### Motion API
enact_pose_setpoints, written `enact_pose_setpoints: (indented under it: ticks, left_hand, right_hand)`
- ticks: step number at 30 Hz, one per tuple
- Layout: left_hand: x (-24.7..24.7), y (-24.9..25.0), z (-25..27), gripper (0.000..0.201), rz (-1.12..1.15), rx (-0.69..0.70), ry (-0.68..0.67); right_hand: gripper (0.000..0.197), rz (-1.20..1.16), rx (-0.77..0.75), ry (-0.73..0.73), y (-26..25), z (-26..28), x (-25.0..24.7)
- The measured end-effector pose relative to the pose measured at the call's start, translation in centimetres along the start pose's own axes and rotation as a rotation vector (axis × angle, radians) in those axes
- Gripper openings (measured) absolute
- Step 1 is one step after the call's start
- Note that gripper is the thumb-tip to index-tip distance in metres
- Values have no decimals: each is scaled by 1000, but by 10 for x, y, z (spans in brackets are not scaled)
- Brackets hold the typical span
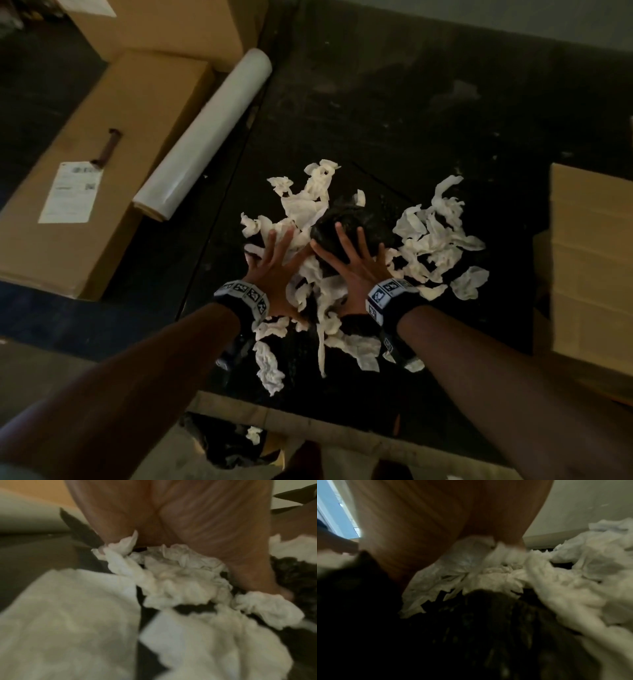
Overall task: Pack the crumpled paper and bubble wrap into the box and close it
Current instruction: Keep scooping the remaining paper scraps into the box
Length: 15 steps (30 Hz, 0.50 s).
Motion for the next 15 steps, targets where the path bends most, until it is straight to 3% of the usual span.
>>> enact_pose_setpoints:
  ticks: [3, 9, 15]
  left_hand:
    - [2, 4, 2, 132, 58, 13, 90]
    - [7, 9, 11, 98, 175, 48, 265]
    - [1, 16, 8, 97, 104, -27, 228]
  right_hand:
    - [123, 20, -24, -35, 5, -5, 16]
    - [66, -64, -9, 100, 16, 4, 16]
    - [64, -123, 4, 187, 19, 2, 7]
Point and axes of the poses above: each hand's wrist, its own z-axis away from the middle knuckle, its own x-axis out of the palm, y = z × x, the point moved 9 cm from there along -z, towards the middle knuckle, and after that the axes turned 5 degrees about -x, right-handed, at the moved point
